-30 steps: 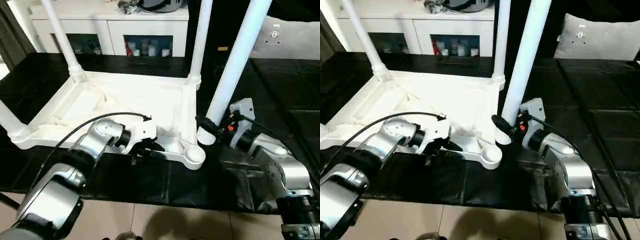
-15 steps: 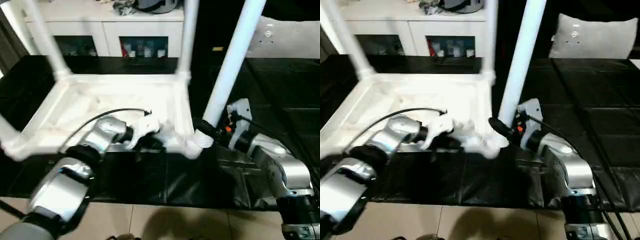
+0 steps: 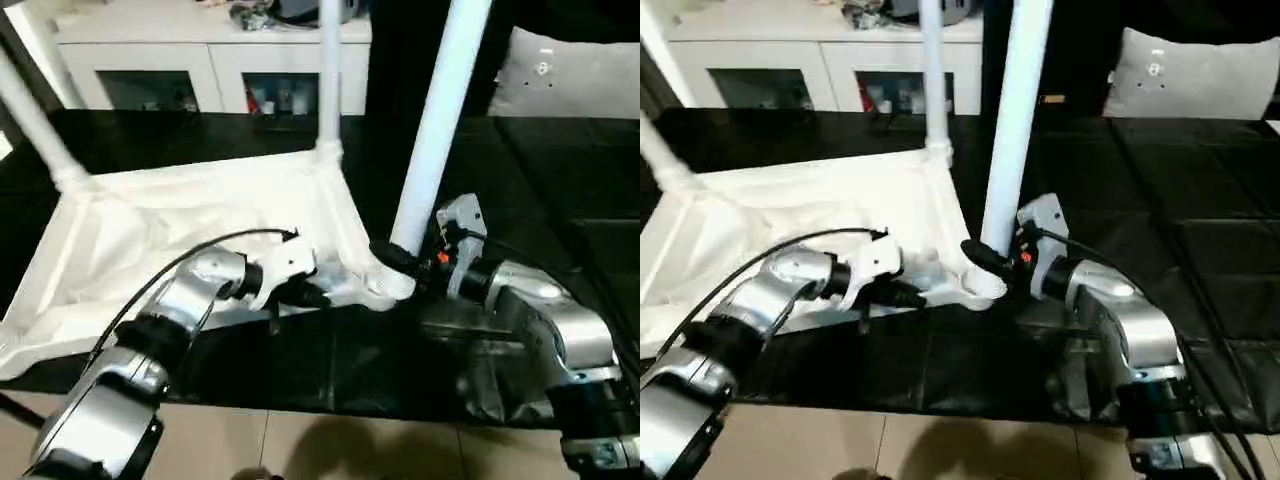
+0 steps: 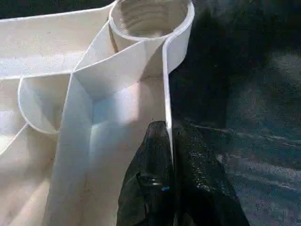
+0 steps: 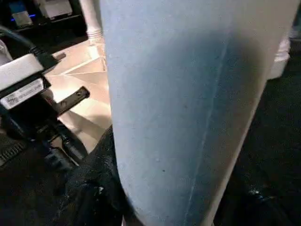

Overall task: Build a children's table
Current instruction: Insert table leg to table base

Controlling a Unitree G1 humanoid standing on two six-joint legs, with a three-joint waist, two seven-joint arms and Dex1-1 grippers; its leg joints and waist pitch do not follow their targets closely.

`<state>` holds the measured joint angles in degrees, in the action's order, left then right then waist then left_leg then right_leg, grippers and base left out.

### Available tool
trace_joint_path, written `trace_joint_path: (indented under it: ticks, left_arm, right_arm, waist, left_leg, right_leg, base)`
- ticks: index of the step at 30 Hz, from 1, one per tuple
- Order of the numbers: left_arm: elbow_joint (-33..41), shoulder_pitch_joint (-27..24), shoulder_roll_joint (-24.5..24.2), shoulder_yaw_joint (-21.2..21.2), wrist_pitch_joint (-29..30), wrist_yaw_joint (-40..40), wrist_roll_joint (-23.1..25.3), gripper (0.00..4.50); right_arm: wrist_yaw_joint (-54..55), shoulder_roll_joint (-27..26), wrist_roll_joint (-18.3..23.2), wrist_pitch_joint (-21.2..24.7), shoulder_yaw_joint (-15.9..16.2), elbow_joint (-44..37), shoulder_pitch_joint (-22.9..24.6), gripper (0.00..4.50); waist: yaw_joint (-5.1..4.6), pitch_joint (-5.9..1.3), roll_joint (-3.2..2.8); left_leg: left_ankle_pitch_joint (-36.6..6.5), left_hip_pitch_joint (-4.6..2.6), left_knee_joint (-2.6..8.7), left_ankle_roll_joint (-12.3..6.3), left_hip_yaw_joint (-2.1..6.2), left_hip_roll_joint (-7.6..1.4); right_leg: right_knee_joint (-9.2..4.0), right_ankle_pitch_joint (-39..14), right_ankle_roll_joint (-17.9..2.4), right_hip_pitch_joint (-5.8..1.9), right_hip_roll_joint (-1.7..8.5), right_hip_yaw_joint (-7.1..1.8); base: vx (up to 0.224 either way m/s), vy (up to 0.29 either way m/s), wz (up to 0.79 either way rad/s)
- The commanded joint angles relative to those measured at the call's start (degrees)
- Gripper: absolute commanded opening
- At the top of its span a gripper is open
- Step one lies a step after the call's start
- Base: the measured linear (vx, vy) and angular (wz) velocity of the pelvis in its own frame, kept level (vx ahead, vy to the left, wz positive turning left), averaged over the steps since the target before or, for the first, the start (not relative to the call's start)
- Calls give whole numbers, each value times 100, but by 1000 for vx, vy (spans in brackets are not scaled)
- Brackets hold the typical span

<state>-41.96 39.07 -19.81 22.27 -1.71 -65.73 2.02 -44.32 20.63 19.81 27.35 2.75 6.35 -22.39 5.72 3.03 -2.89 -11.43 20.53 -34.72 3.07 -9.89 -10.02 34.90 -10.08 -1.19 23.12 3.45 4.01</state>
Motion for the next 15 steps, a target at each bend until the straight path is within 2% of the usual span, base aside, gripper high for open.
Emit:
trace_joint_path:
  ticks: [1,5,6,8,11,15]
  left_arm:
    - [-92,-219,-90,249,-92,-61,280,0]
    - [76,-278,-133,223,32,-20,285,0]
    - [125,-293,-137,219,66,-60,263,0]
    - [166,-306,-143,222,87,-111,244,0]
    - [351,-379,-183,238,95,-231,238,0]
    - [519,-453,-221,283,70,-383,214,0]
  right_arm:
    - [-156,60,-18,-3,45,89,-92,191]
    - [-281,72,35,67,113,140,-94,191]
    - [-297,64,22,48,142,186,-98,191]
    - [-308,55,4,24,168,239,-107,191]
    - [-305,35,-103,-103,238,419,-174,191]
    - [-330,-63,-199,-218,300,675,-302,191]
  waist:
    - [11,-365,95]
    - [21,-376,92]
    - [16,-374,132]
    - [26,-368,103]
    - [16,-368,102]
    - [6,-370,100]
  left_leg:
    - [-998,-10,422,-163,111,-288]
    - [-919,-8,419,-164,106,-284]
    - [-900,-1,421,-178,100,-284]
    - [-884,-3,419,-183,98,-279]
    - [-908,-9,424,-166,103,-280]
    - [-908,-14,426,-152,100,-289]
  right_leg:
    - [-511,-1994,-902,-300,525,-303]
    - [-489,-1858,-906,-311,522,-304]
    - [-494,-1861,-912,-316,527,-305]
    - [-507,-1955,-899,-304,531,-307]
    - [-511,-2044,-867,-303,527,-302]
    - [-488,-1869,-952,-292,528,-307]
  base:
    - [0,0,0]
    - [0,0,0]
    - [0,0,0]
    - [0,0,0]
    - [0,0,0]
    - [0,0,0]
